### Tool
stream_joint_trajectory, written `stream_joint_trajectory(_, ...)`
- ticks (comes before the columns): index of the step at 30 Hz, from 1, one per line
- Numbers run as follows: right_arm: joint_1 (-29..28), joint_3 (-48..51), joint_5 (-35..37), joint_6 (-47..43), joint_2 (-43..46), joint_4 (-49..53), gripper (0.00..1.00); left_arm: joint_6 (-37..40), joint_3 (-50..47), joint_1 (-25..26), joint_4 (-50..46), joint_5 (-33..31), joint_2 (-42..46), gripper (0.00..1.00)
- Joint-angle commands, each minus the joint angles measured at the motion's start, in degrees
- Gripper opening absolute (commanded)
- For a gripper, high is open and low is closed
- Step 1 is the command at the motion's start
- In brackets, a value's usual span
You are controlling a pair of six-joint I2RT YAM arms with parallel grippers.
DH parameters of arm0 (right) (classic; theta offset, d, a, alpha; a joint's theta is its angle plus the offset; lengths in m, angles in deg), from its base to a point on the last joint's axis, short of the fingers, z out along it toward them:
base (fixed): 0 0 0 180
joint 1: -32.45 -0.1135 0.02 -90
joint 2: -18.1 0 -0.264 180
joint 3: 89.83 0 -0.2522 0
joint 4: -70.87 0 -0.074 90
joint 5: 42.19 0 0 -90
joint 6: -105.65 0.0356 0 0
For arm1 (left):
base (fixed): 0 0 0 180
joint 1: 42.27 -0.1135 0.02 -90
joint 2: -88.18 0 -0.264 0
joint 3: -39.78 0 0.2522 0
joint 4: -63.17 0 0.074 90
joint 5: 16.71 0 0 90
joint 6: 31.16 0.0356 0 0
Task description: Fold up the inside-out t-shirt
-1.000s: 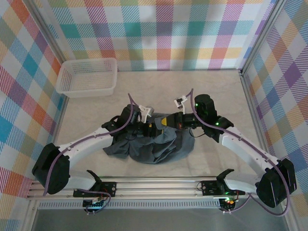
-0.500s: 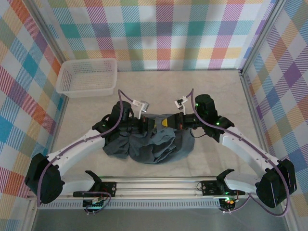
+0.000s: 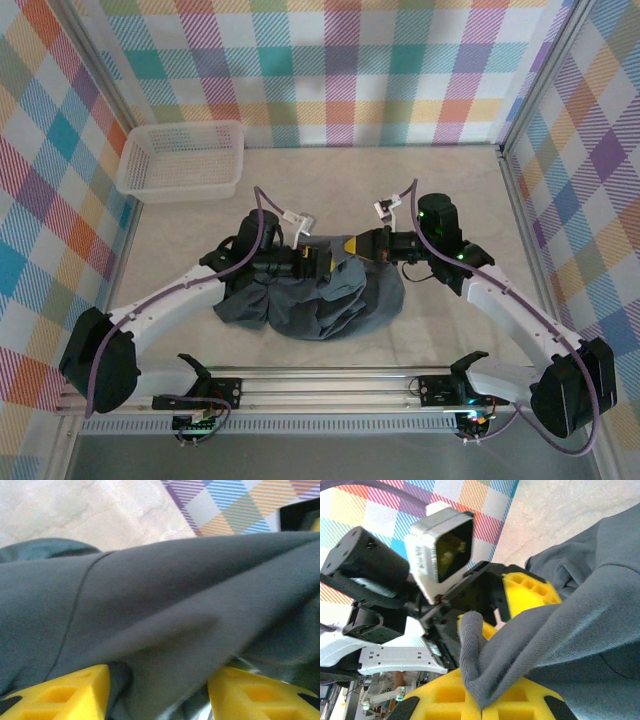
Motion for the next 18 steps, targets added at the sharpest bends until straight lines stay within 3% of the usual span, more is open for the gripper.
stream_joint_trajectory(1,0.0,0.2,-3.4,1.3,0.3,-4.1,0.0,-0.3,2.1,-0.1,0.1,-1.7,-2.2,0.54)
stream_joint_trajectory(2,-0.1,0.2,-3.5,1.3,0.3,-4.1,0.0,-1.0,2.4,-0.1,1.6,-1.5,-3.1,0.53)
stream_joint_trajectory(4,0.0,0.4,-3.6,1.4,0.4,-4.1,0.0,-2.6,3.5,-0.1,3.8,-1.0,-5.0,0.41)
stream_joint_trajectory(8,0.0,0.8,-3.0,1.5,1.0,-3.8,0.0,-5.5,4.4,-0.1,7.0,-0.3,-6.6,0.04)
stream_joint_trajectory(9,0.4,1.1,-2.2,1.7,1.4,-3.8,0.0,-6.5,4.5,-0.1,7.5,0.3,-6.2,0.0)
stream_joint_trajectory(14,11.1,3.8,-0.7,-4.1,-0.4,1.7,0.16,-13.5,6.4,-0.3,6.2,7.5,0.7,0.0)
stream_joint_trajectory(18,16.3,5.0,-4.8,-14.4,-13.1,4.2,0.2,-15.8,9.7,-0.3,4.6,15.3,3.3,0.0)
